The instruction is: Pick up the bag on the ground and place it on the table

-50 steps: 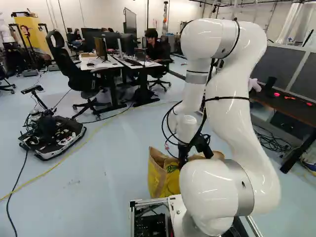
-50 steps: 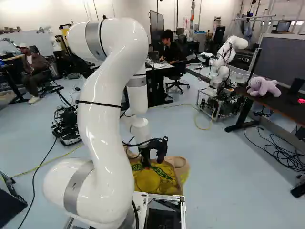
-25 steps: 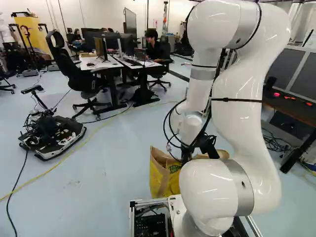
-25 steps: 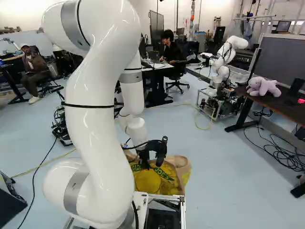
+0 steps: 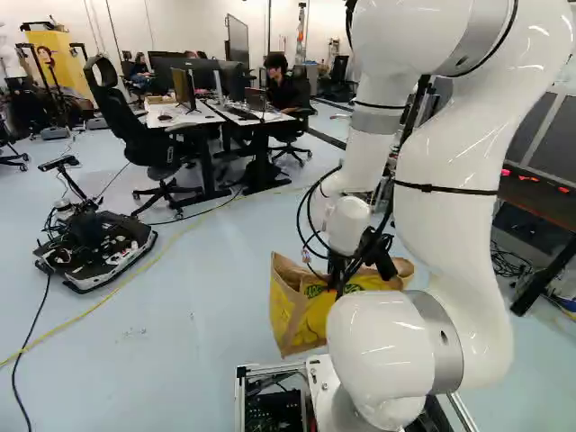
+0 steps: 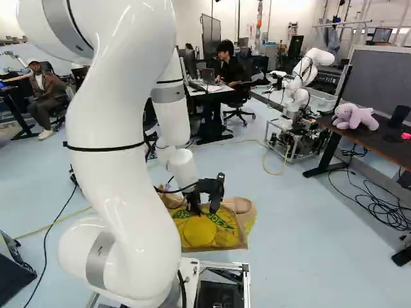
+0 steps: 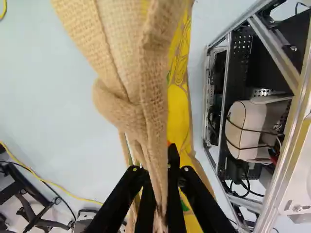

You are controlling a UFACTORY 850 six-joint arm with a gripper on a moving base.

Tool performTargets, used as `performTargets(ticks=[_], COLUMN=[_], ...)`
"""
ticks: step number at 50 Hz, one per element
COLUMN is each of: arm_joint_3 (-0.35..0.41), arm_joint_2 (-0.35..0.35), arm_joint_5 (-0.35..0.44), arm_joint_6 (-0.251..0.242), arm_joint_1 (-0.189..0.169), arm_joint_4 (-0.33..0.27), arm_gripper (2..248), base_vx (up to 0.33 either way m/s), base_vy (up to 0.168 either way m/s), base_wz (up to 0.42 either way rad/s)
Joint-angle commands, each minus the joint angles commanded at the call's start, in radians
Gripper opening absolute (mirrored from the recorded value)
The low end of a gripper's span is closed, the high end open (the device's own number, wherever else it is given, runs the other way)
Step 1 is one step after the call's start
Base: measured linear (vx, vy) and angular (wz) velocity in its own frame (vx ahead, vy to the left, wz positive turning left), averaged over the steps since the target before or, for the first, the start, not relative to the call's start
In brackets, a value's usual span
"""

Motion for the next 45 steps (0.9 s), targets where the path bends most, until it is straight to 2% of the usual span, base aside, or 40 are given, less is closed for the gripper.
performTargets(ticks=[30,45], arm_joint_3=[-0.035,-0.06], arm_joint_2=[0.112,0.159], arm_joint_5=[-0.172,-0.211], arm_joint_6=[0.0,0.0], arm_joint_1=[0.004,0.01], arm_joint_4=[0.0,0.0], arm_gripper=[22,22], base_vx=[0.0,0.0], base_vy=[0.0,0.0], base_wz=[0.0,0.0])
